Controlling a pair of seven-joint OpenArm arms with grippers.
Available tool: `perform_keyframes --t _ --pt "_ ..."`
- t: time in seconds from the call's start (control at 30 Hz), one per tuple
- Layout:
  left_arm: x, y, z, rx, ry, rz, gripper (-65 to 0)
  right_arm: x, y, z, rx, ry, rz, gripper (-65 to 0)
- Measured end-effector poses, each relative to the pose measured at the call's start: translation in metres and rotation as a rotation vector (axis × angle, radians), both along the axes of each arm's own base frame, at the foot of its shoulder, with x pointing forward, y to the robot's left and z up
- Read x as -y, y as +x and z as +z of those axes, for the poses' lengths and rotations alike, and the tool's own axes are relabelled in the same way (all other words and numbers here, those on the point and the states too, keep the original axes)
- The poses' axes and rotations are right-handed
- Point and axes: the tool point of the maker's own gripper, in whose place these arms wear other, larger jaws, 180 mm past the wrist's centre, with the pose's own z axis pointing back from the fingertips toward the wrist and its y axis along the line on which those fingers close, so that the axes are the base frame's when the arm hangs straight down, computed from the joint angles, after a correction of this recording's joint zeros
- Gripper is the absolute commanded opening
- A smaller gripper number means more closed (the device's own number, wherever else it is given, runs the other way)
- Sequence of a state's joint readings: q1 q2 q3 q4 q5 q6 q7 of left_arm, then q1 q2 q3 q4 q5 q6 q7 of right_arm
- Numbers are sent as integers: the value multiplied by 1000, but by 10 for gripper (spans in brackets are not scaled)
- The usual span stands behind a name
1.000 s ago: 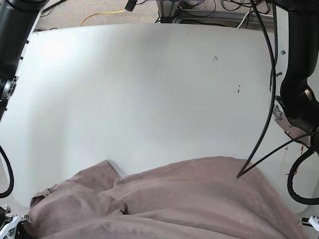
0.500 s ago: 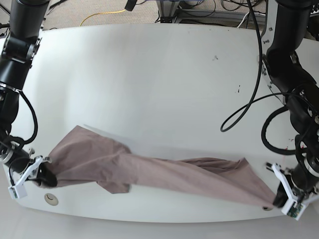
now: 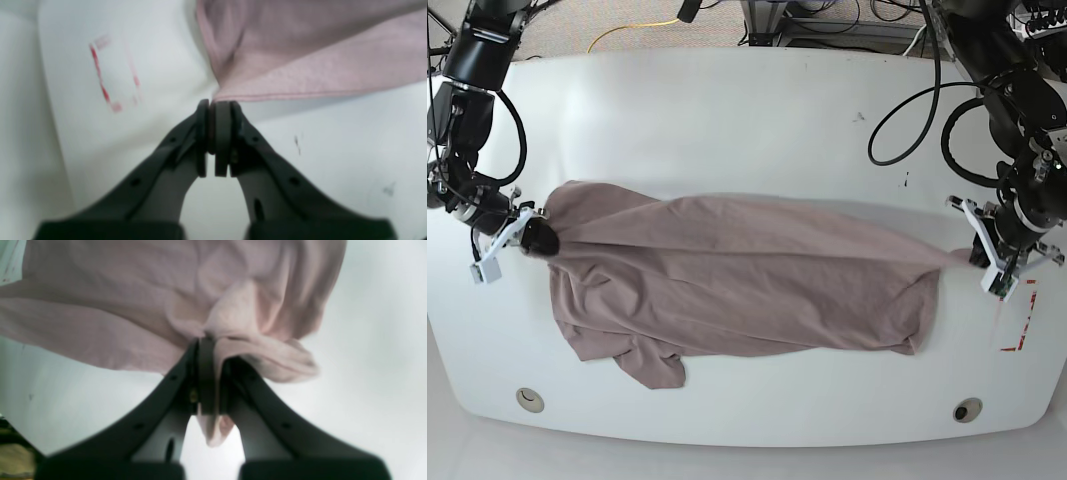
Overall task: Fold the T-shirt properly
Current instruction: 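Lay the shirt flat on the table, holding its edge with both grippers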
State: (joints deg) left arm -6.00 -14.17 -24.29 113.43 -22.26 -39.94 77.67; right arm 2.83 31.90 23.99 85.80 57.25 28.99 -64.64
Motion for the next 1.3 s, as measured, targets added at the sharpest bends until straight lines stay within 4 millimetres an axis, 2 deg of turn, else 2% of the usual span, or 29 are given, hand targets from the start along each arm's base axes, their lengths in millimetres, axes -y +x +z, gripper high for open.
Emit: perform_keyframes --t 0.2,0.27,0.37,0.5,0.7,0.83,0.97,1.07,1.23,1.3 --pt "3 -44 -46 -133 -19 -13 -639 -6 -32 -21 -63 93 -14 -650" --pt "-1 -62 -60 -175 -29 7 -639 -5 -49 -32 -102 113 -31 -650" --pt "-15 -84 -71 -202 -30 51 -639 1 -74 -50 -154 137 -85 -650" --pt "-24 -112 -86 -266 -25 80 -639 -8 -101 -70 -225 168 -98 -650" --pt "-39 -142 -96 -330 -13 134 -639 -13 -129 -88 -293 184 -115 -650" --pt "-48 -146 -93 -325 -5 158 -639 -17 -137 -93 -313 198 -117 -650" --pt "-71 -148 -85 -318 54 204 -637 -14 -142 -94 -321 194 -125 -650" --pt "-69 -143 -83 -307 49 200 -637 -5 -141 -89 -300 198 -155 -650" --pt "-66 -101 -60 -188 32 195 -637 -4 -130 -73 -242 234 -158 -650" --pt "-56 -81 -51 -143 27 159 -637 -6 -127 -69 -227 257 -157 -650"
